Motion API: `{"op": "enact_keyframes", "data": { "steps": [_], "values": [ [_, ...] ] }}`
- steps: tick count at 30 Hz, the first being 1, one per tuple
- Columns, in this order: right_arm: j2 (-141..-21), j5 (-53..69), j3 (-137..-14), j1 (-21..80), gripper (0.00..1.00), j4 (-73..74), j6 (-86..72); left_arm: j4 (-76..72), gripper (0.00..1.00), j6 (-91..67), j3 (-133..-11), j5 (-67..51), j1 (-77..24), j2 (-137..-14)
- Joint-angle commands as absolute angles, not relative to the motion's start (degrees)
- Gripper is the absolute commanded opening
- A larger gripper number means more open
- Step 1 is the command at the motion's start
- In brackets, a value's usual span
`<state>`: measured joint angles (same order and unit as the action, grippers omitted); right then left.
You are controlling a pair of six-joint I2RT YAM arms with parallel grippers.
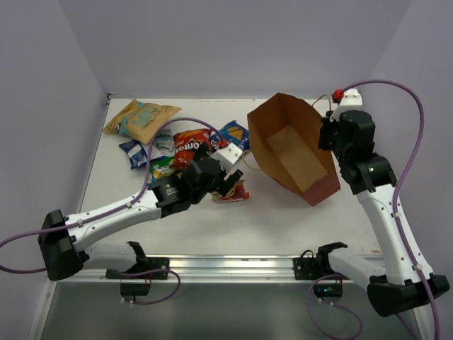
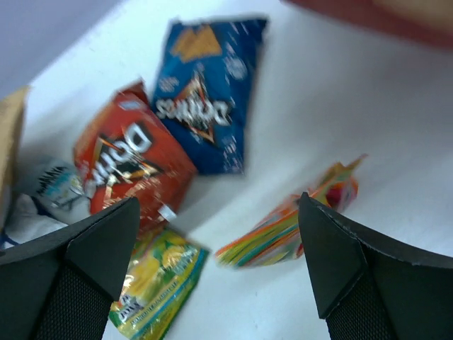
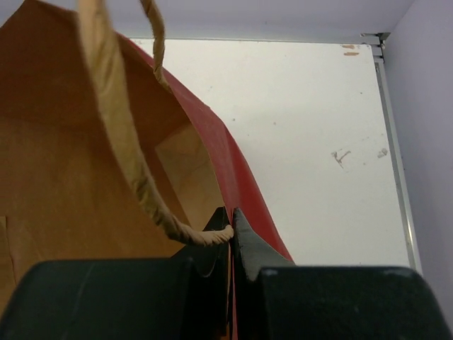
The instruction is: Take the snacks out of the paper bag
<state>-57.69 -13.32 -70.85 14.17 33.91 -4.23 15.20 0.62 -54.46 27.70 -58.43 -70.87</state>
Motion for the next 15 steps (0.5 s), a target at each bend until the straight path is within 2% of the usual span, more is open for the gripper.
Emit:
{"op": "enact_keyframes", "data": {
  "steps": [1,6,10,15],
  "values": [
    [-61.6,-9.67,-76.72,11.0,0.0,34.28,-8.52,16.77,1.0,-3.95,-64.41,31.9,-55.12,-65.93],
    [-69.5,-2.75,-83.04,4.84,0.0,34.28,-12.3,18.54,1.0,-3.35,-69.07,29.36,-52.39,-61.27],
    [-74.96,4.47,-86.04,-2.69,0.0,34.28,-16.52,21.18,1.0,-2.9,-69.96,33.99,-50.63,-59.33],
    [-80.5,8.34,-85.96,-7.2,0.0,32.7,-16.44,24.6,1.0,-5.01,-68.73,37.7,-47.65,-57.57]
  ]
}}
